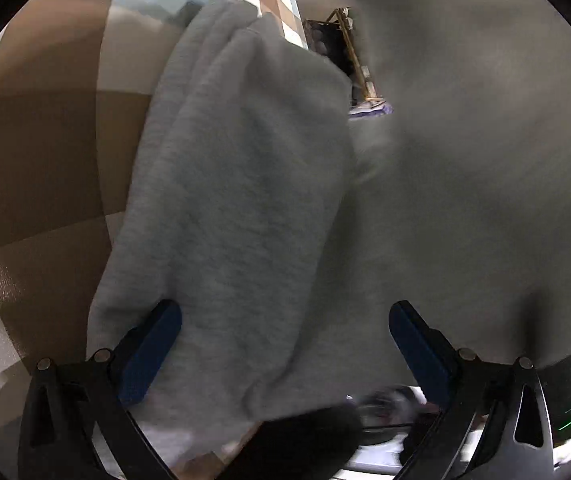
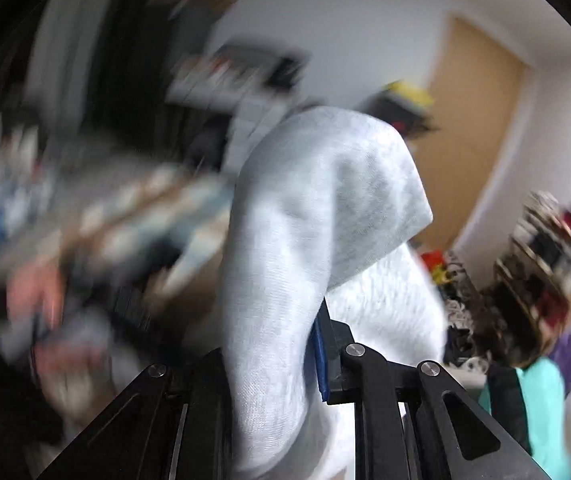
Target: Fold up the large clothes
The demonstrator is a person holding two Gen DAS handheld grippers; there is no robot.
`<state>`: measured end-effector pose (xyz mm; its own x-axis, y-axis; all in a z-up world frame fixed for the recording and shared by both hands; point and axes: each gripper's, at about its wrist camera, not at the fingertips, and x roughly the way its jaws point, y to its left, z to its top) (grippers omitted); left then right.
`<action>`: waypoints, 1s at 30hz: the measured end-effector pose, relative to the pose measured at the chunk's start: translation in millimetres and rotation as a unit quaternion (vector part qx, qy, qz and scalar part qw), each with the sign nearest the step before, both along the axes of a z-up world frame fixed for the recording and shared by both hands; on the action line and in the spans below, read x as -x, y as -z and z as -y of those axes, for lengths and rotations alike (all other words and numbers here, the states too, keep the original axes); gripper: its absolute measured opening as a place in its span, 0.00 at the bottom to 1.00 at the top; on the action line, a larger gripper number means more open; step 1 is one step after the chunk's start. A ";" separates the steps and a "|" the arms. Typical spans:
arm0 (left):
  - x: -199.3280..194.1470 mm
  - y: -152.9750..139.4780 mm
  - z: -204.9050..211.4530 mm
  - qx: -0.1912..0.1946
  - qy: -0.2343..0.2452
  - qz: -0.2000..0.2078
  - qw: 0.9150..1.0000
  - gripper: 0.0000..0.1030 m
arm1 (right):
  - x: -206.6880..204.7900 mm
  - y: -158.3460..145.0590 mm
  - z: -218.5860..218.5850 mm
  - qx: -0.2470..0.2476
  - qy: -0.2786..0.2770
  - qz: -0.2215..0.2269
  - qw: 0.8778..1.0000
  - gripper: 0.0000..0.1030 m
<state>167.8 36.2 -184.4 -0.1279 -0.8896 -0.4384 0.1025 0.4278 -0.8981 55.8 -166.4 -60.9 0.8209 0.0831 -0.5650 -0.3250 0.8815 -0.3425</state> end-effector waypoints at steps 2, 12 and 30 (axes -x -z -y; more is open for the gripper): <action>-6.3 7.4 -23.1 0.024 -0.011 -0.030 0.999 0.93 | 3.2 46.7 -22.0 0.056 -0.024 -0.059 0.996 0.19; 8.3 -18.5 -101.0 -0.010 -0.050 0.009 0.999 0.76 | 43.6 106.4 -46.1 0.133 -0.110 -0.067 0.983 0.28; 38.5 -24.8 -44.0 -0.082 0.104 0.104 0.986 0.84 | 11.7 77.6 33.6 -0.169 -0.130 -0.208 0.955 0.56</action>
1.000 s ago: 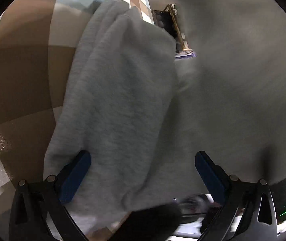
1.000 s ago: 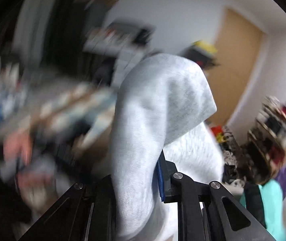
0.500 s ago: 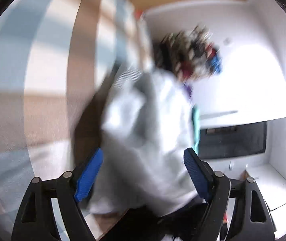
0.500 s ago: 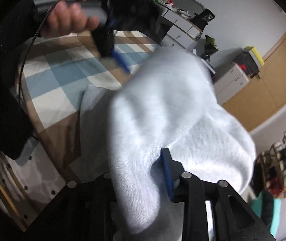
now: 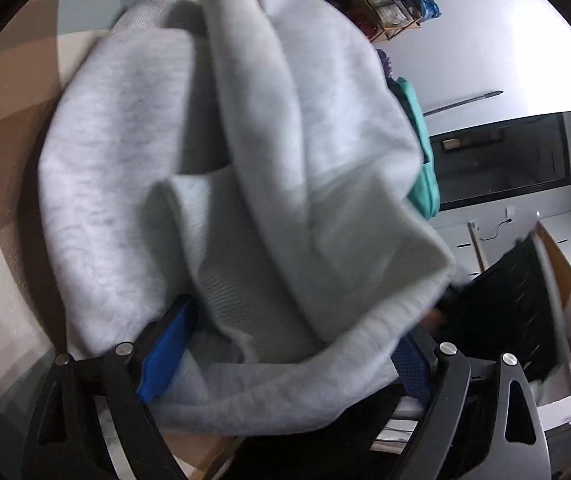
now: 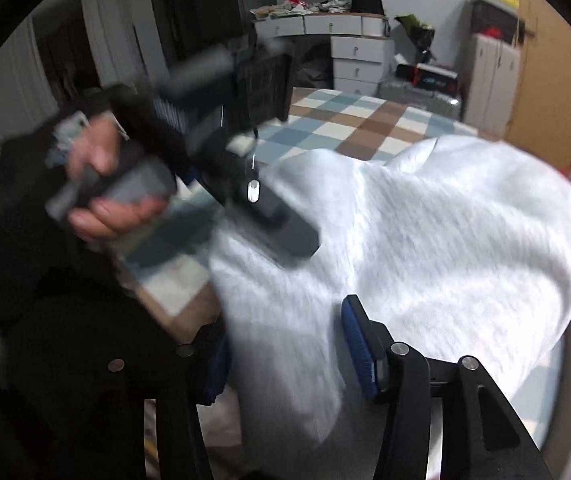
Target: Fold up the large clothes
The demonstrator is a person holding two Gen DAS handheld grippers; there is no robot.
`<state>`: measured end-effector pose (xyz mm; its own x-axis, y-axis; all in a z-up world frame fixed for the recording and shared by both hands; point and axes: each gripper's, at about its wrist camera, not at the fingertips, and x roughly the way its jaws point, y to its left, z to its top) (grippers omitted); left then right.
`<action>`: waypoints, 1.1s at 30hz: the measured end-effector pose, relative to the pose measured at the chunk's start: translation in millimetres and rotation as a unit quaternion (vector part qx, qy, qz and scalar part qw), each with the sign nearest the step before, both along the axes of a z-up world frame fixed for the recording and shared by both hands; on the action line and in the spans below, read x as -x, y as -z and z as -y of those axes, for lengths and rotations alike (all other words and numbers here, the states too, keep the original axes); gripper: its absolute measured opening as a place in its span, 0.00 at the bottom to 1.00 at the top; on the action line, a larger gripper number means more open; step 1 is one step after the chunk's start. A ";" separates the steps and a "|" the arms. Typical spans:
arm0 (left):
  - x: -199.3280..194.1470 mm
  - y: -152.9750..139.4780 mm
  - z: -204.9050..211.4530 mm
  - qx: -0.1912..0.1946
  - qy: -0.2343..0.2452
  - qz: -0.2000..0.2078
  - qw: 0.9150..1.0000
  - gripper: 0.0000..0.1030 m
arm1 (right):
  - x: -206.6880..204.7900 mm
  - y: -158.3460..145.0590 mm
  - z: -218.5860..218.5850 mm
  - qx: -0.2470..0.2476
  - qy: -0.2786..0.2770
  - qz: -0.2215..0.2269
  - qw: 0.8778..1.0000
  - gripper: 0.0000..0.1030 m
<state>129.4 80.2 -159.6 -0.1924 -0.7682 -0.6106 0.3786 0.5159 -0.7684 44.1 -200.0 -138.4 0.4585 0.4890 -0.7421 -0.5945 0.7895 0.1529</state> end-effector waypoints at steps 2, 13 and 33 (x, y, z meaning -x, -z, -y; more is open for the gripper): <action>8.1 5.4 -4.9 -0.021 -0.001 0.017 1.000 0.74 | 1.3 -13.3 20.0 -0.063 0.000 -0.025 0.998 0.73; 25.0 2.9 -8.8 -0.010 -0.020 0.022 1.000 0.40 | -142.0 -134.3 28.1 0.040 0.040 0.020 0.998 1.00; 6.7 7.9 10.0 -0.014 -0.013 0.008 1.000 0.37 | -251.7 -13.4 25.5 0.222 0.054 -0.090 0.970 0.00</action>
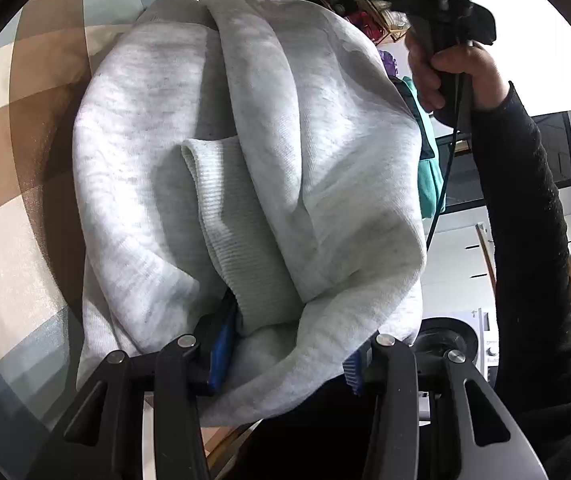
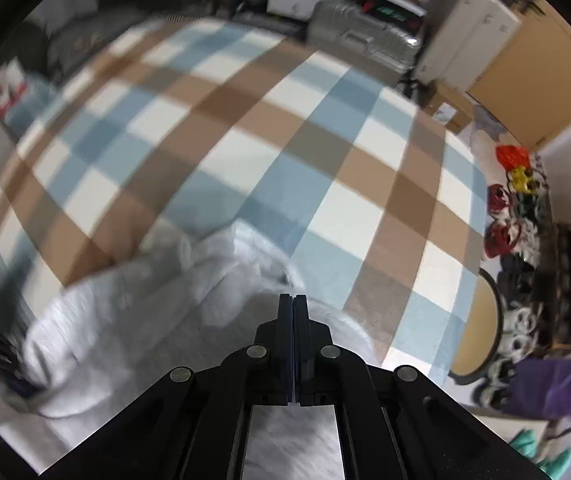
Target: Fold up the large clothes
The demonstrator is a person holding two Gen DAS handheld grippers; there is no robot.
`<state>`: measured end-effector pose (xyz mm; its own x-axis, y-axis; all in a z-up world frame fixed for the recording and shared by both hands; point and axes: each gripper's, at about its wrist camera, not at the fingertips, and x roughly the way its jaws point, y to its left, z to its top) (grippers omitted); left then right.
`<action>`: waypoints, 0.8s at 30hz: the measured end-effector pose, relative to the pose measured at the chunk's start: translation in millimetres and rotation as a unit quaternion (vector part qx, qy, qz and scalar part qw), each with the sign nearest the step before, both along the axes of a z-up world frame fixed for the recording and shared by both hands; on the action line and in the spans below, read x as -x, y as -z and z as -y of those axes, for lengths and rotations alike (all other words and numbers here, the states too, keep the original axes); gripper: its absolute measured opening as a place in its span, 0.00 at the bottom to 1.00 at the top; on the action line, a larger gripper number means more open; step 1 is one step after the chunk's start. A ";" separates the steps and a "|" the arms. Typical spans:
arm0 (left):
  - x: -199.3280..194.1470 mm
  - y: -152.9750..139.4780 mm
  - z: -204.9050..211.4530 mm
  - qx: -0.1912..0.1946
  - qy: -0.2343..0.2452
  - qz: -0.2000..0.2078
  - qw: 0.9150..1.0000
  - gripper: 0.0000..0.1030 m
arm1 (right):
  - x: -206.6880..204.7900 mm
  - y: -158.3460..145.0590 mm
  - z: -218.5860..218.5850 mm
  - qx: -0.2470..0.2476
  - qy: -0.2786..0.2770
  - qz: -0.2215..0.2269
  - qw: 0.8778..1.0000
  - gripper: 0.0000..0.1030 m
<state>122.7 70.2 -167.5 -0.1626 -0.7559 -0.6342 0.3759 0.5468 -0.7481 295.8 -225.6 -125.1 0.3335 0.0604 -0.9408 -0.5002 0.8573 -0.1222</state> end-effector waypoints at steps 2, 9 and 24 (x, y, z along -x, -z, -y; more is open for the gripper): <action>-0.6 -1.4 -1.7 0.000 -0.006 -0.003 1.000 0.37 | 1.8 -14.2 9.4 -0.011 0.009 0.032 0.999 0.00; 0.8 -2.7 11.4 -0.017 -0.009 0.007 1.000 0.38 | 5.5 -9.5 -20.1 -0.047 -0.021 -0.093 0.994 0.89; -1.8 7.5 13.3 -0.024 -0.013 -0.002 1.000 0.40 | -11.1 20.5 -79.5 0.080 0.083 -0.083 0.990 0.05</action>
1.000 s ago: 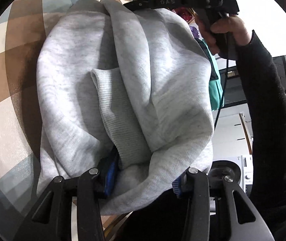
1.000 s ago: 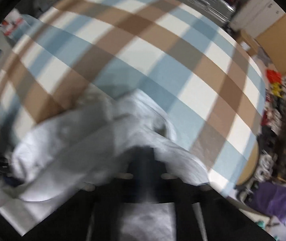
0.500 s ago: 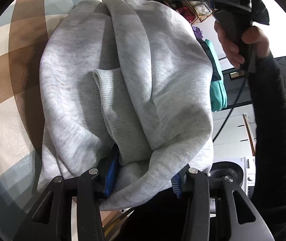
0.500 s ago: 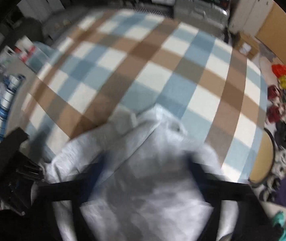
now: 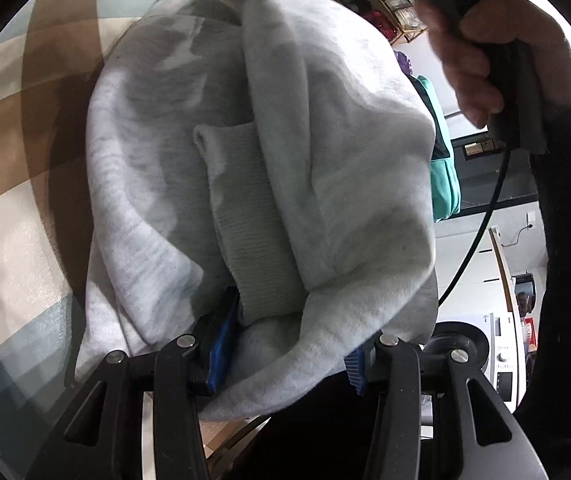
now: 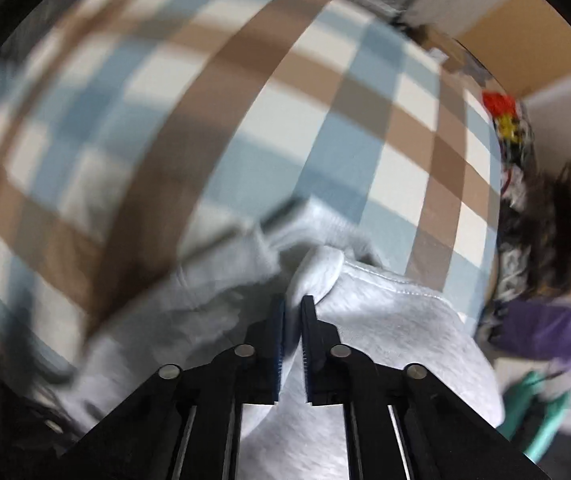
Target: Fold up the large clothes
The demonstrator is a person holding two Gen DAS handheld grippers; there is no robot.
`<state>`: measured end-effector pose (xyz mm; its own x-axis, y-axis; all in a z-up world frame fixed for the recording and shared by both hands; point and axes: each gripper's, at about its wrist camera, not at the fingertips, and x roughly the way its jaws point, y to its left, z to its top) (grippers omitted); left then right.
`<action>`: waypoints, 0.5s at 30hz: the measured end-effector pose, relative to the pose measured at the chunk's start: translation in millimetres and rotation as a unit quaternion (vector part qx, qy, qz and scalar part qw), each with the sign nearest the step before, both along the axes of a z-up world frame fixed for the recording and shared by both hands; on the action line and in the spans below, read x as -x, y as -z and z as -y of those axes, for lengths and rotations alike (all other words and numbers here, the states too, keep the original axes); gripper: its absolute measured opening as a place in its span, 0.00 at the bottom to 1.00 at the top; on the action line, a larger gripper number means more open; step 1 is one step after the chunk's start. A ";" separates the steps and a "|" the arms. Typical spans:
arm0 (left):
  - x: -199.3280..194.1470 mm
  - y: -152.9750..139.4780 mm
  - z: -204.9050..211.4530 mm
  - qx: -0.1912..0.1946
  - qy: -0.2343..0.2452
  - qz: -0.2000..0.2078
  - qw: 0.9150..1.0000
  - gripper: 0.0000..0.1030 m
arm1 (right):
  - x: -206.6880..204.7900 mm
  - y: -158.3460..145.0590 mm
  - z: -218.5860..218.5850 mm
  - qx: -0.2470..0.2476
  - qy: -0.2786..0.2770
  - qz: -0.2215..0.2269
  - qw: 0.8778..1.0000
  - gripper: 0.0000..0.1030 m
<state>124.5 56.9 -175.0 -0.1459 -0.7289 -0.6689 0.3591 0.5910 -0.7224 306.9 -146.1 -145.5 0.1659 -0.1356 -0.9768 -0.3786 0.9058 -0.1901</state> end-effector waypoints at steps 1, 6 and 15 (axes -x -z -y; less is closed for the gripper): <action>0.2 0.4 -0.8 0.000 -0.002 -0.001 1.000 0.40 | -2.0 -7.3 7.0 -0.020 0.011 0.010 1.000 0.05; 0.7 2.4 -3.1 -0.004 -0.010 -0.003 1.000 0.40 | -5.7 -36.1 46.6 -0.129 0.079 0.065 0.986 0.04; 0.9 19.3 -9.4 0.013 -0.023 -0.028 0.999 0.38 | -36.1 -42.9 79.7 -0.194 0.195 0.111 0.955 0.00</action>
